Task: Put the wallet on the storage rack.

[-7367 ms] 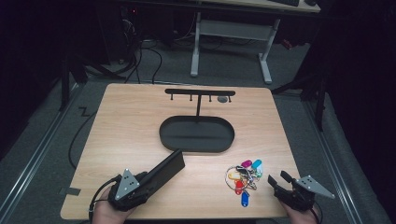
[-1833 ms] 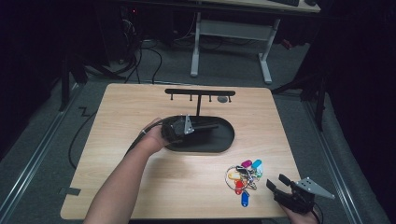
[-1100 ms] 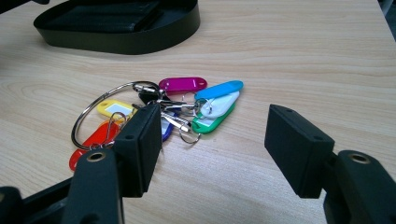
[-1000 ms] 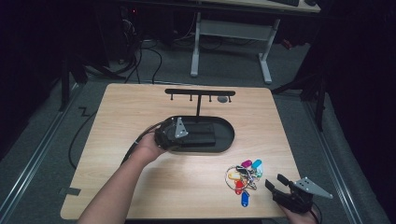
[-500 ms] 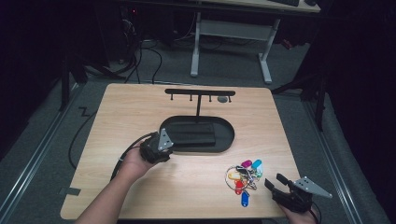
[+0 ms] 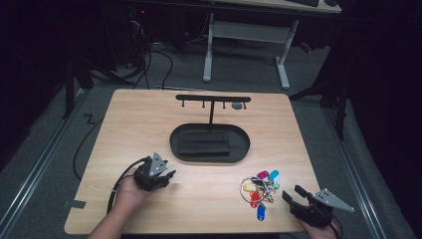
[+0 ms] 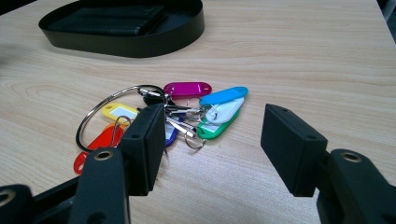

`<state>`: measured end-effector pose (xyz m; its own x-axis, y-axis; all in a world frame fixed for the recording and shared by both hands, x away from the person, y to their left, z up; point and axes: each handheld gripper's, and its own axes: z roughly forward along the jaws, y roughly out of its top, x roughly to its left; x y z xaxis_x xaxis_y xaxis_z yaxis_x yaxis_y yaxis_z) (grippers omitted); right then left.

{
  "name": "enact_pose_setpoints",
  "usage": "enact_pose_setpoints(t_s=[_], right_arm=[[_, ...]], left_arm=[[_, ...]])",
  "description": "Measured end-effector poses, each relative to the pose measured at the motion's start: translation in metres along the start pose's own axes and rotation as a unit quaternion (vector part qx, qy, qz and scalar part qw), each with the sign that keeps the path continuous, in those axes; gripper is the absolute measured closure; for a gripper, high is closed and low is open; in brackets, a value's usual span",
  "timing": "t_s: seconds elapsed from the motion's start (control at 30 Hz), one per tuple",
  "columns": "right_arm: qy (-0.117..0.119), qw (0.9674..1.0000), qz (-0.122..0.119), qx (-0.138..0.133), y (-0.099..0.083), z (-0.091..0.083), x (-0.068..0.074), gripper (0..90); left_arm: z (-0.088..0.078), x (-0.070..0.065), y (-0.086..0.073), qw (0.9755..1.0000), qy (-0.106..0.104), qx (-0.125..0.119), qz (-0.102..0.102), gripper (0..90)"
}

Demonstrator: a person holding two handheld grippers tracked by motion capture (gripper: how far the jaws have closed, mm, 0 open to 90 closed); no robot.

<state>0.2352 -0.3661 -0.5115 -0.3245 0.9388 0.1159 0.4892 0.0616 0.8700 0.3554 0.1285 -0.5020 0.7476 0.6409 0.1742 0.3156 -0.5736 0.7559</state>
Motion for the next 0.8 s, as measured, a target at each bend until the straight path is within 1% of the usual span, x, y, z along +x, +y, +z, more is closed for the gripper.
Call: enact_pose_setpoints(t_s=[0.1,0.13,0.2,0.27,0.3,0.33,0.37,0.4,0.47,0.5,0.57,0.6,0.63,0.7,0.77,0.8], right_arm=[[0.000,1.0000,-0.002,0.000,0.000,0.000,0.001,42.1],[0.000,1.0000,-0.002,0.000,0.000,0.000,0.001,42.6],[0.000,1.0000,-0.002,0.000,0.000,0.000,0.001,42.6],[0.001,1.0000,-0.003,-0.001,0.000,0.000,0.001,42.8],[0.001,1.0000,-0.003,-0.002,0.000,-0.001,0.001,42.9],[0.003,1.0000,-0.003,-0.002,0.000,-0.001,0.000,43.0],[0.003,1.0000,-0.003,-0.002,0.000,-0.001,0.000,43.0],[0.004,1.0000,-0.002,-0.001,0.000,-0.001,0.000,43.0],[0.002,1.0000,0.002,-0.002,-0.001,-0.003,-0.001,43.8],[0.002,1.0000,0.002,-0.002,-0.001,-0.003,-0.001,43.8],[0.000,1.0000,0.003,-0.002,-0.002,-0.004,-0.003,44.1],[-0.002,1.0000,0.004,-0.001,-0.002,-0.004,-0.004,44.1],[-0.004,1.0000,0.006,0.001,-0.003,-0.004,-0.005,44.5],[-0.011,0.9999,0.008,0.003,-0.004,-0.005,-0.006,45.0],[-0.019,0.9998,0.008,0.004,-0.004,-0.005,-0.006,45.8],[-0.019,0.9998,0.008,0.004,-0.004,-0.005,-0.006,45.8]], left_arm=[[-0.006,-0.004,-0.014,0.9998,0.006,-0.006,-0.020,53.1],[-0.008,-0.006,-0.018,0.9996,0.003,-0.007,-0.026,52.5],[-0.013,-0.010,-0.026,0.9994,0.004,-0.006,-0.032,52.1],[-0.020,-0.012,-0.034,0.9988,-0.001,-0.005,-0.049,51.4],[-0.025,-0.014,-0.038,0.9984,-0.002,-0.011,-0.056,51.4],[-0.036,-0.018,-0.044,0.9978,-0.001,-0.023,-0.062,51.1],[-0.036,-0.018,-0.044,0.9978,-0.001,-0.023,-0.062,50.2],[-0.041,-0.018,-0.047,0.9968,-0.003,-0.030,-0.074,50.2],[-0.051,-0.018,-0.053,0.9937,-0.013,-0.041,-0.103,49.0],[-0.054,-0.019,-0.056,0.9928,-0.013,-0.041,-0.112,49.0],[-0.058,-0.019,-0.058,0.9928,-0.016,-0.042,-0.111,48.9],[-0.059,-0.019,-0.059,0.9929,-0.025,-0.043,-0.108,49.8],[-0.057,-0.019,-0.060,0.9931,-0.029,-0.042,-0.106,50.2],[-0.053,-0.018,-0.061,0.9943,-0.031,-0.031,-0.097,48.6],[-0.049,-0.016,-0.061,0.9941,-0.037,-0.030,-0.097,46.3],[-0.049,-0.016,-0.061,0.9941,-0.037,-0.030,-0.097,45.6]])
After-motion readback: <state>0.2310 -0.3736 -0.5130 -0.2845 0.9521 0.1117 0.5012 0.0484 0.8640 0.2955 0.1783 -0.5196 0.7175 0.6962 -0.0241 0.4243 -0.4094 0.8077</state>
